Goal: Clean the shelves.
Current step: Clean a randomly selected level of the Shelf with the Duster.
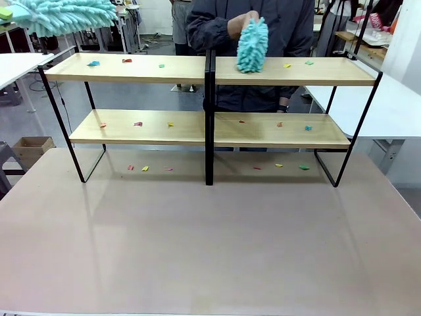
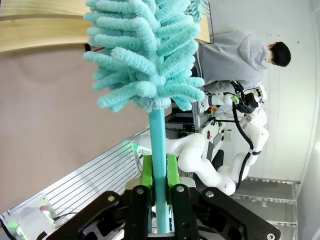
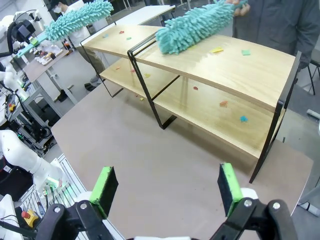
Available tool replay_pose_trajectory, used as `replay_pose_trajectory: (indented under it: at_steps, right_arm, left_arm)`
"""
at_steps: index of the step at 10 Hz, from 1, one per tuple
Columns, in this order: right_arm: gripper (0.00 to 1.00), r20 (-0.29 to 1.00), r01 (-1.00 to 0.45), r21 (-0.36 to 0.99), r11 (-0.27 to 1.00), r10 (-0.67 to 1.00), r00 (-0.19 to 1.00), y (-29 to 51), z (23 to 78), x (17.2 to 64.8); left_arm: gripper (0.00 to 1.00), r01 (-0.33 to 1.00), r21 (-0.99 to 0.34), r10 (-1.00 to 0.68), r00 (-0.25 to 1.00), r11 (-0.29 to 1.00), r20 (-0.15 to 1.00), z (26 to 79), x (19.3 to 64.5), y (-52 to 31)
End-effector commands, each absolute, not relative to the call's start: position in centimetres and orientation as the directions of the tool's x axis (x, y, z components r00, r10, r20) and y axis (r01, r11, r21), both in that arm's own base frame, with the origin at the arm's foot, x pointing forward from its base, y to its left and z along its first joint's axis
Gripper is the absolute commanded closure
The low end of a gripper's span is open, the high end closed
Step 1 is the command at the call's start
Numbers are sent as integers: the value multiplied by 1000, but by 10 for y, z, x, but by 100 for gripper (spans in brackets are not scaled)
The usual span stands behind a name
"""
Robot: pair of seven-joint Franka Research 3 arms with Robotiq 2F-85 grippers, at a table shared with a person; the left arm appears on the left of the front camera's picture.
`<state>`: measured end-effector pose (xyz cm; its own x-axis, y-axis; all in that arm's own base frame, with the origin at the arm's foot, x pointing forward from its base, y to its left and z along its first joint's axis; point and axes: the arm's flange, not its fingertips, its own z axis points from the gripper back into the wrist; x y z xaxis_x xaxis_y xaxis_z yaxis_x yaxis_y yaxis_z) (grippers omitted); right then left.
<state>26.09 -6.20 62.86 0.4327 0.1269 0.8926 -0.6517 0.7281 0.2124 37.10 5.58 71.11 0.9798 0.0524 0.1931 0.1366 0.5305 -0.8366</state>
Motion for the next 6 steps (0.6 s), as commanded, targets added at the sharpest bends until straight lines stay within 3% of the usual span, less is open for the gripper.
replay_pose_trajectory:
  at_steps: [1, 6]
  right_arm:
    - [0, 892, -652, 214, 727, 127, 434, -61, 628, 261]
    - [0, 892, -652, 214, 727, 127, 434, -61, 628, 261]
  left_arm:
    - [87, 147, -825, 42, 978, 545, 202, 717, 377, 40]
    - [87, 274, -759, -153, 962, 591, 228, 726, 405, -48]
